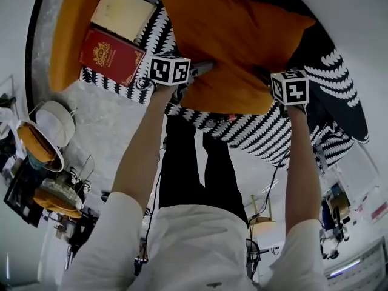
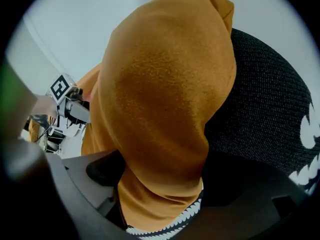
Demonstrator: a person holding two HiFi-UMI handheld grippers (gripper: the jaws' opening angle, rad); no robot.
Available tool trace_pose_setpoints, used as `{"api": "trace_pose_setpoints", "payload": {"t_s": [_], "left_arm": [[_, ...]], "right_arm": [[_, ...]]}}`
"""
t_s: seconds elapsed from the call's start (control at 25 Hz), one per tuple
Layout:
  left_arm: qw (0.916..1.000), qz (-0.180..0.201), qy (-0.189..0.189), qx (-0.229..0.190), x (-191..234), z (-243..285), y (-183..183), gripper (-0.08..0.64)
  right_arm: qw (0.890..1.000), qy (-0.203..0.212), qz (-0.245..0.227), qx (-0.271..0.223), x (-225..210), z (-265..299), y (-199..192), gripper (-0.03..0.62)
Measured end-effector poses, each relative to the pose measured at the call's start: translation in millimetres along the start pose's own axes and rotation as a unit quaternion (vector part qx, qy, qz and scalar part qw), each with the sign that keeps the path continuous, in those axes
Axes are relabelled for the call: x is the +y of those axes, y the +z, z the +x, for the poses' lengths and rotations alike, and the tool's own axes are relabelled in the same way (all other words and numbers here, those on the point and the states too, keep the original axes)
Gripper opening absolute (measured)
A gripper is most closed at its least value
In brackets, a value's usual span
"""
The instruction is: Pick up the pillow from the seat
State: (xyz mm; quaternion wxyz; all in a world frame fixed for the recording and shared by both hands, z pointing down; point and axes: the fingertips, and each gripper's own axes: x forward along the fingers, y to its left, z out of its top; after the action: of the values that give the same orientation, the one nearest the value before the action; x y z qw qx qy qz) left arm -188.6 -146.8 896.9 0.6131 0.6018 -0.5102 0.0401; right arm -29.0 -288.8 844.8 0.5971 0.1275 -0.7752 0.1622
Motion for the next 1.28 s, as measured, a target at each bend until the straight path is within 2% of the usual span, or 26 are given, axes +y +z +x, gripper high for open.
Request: {"api": "trace_pose_setpoints", "payload": {"t_s": [0.04, 0.16, 0.36, 0.64, 0.88, 1.12, 1.28], "left_arm": [[1.0, 0.001, 0.004, -0.001, -2.0, -1.3, -0.1, 0.523], [0.9998, 0.015, 0.016, -0.001, -5.8, -6.2, -0.3, 0.462], [0.9993, 0.032, 0.021, 0.002, -17.3, -22.9, -6.2, 0.385], [0.9987, 0.051, 0.005, -0.002, -46.8, -54.5, -3.2, 0.333], [0.9974, 0.071, 0.0, -0.011, -66.4, -101.6, -11.3, 0.304], [0.9948, 0.098, -0.007, -0.024, -89.9, -162.6, -12.5, 0.291], [0.9919, 0.123, -0.011, -0.029, -108.2, -205.9, -9.2, 0.276]], "right_arm": [[1.0, -0.001, 0.004, 0.005, 1.4, -1.0, -0.1, 0.469], [1.0, -0.009, 0.02, 0.005, 5.8, -6.3, 2.1, 0.335], [0.999, -0.028, 0.025, -0.005, 21.9, -25.7, 0.6, 0.247], [0.998, -0.052, 0.027, -0.018, 35.3, -69.5, 6.2, 0.235], [0.997, -0.069, 0.021, -0.024, 71.6, -112.9, 3.8, 0.233], [0.993, -0.085, 0.059, -0.056, 117.4, -160.5, -3.4, 0.232], [0.989, -0.078, 0.085, -0.089, 148.3, -190.0, -7.4, 0.229]]}}
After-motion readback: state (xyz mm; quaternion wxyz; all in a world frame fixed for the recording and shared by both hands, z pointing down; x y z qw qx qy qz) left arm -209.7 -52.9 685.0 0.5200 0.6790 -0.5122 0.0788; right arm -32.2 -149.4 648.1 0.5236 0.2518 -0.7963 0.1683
